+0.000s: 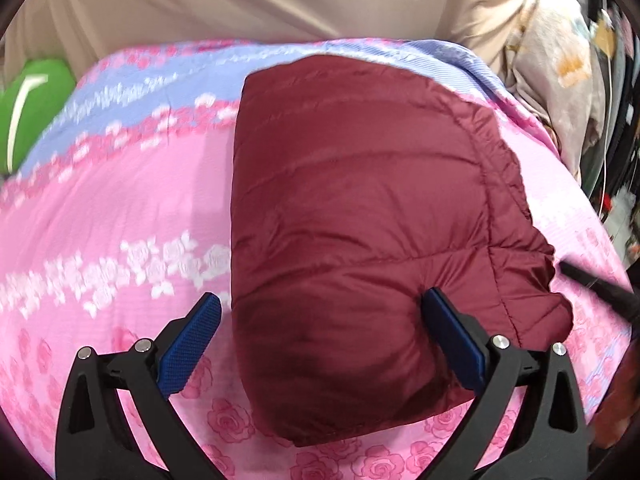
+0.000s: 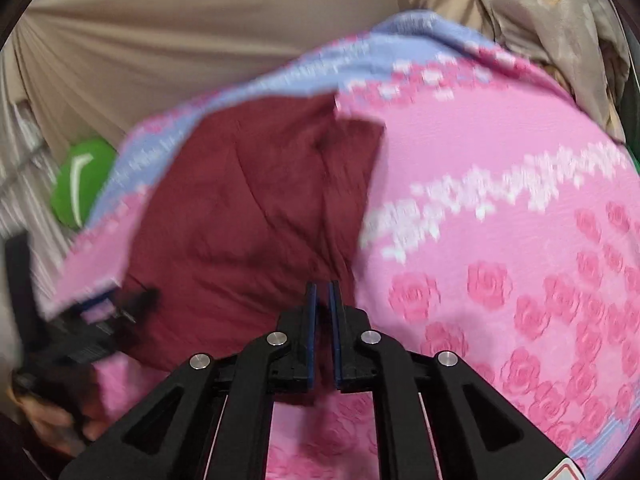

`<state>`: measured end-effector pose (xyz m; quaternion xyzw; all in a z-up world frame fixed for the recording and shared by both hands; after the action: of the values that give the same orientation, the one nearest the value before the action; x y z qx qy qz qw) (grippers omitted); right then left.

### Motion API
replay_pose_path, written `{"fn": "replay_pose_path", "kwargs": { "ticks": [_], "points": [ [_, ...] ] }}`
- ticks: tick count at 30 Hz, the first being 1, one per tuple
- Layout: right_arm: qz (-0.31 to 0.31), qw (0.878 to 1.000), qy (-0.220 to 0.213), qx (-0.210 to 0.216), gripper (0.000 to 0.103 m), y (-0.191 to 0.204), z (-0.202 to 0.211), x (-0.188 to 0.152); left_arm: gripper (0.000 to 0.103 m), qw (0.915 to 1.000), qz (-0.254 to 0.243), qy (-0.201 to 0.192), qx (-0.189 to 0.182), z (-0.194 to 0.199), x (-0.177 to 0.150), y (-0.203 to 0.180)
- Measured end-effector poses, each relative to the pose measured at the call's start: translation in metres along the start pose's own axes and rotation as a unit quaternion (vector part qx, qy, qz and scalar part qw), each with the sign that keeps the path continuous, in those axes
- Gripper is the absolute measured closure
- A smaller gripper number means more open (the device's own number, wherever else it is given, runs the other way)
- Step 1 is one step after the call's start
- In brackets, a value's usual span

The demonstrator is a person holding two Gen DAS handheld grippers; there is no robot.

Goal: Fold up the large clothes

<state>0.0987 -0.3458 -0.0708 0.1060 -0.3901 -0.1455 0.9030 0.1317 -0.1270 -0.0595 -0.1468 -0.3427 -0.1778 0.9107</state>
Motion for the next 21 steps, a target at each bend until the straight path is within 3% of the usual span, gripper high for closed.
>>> {"fn": "replay_pose_path", "kwargs": {
  "ticks": [2,5,9,11,17,19,21],
  "points": [
    [0.019,0.999,-0.027,0.009,0.091,0.017,0.015,0.027,0.005,0.9997,0.017,0.008,-0.016,-0.003,-0.003,0.001],
    [0.049,0.998,-0.026,0.02,0.091,0.044,0.002,0.045,0.005,0.9996,0.019,0.01,-0.017,-0.003,-0.003,-0.001],
    [0.059,0.998,0.026,-0.012,0.091,0.043,-0.06,0.038,0.005,0.9997,0.015,0.007,-0.02,0.005,-0.002,-0.001],
    [0.053,0.998,0.043,-0.008,0.098,0.037,-0.086,0.031,0.005,0.9994,0.018,0.002,-0.028,0.011,0.0,0.001],
    [0.013,0.999,0.042,0.01,0.097,0.029,-0.078,0.04,0.005,0.9972,0.048,-0.009,-0.057,0.032,0.008,0.016],
    [0.005,1.0,0.007,0.013,0.091,0.03,-0.056,0.059,0.005,0.9965,0.052,-0.008,-0.066,0.035,0.008,0.017],
    [-0.009,1.0,-0.018,0.019,0.069,0.027,-0.044,0.081,0.005,0.9963,0.049,-0.006,-0.071,0.038,0.005,0.016]
  ]
}}
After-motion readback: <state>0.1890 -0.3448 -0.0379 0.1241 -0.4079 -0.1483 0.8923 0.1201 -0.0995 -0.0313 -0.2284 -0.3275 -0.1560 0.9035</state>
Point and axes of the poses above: each gripper's, at about its wrist camera, not at the fingertips, and z roughly against the way its jaws point, y to its left, x to its top, the point moved 10 cm from there along -z, roughly the way its jaws point, and after that the axes turned 5 degrees about -x, right-handed, at the moved point
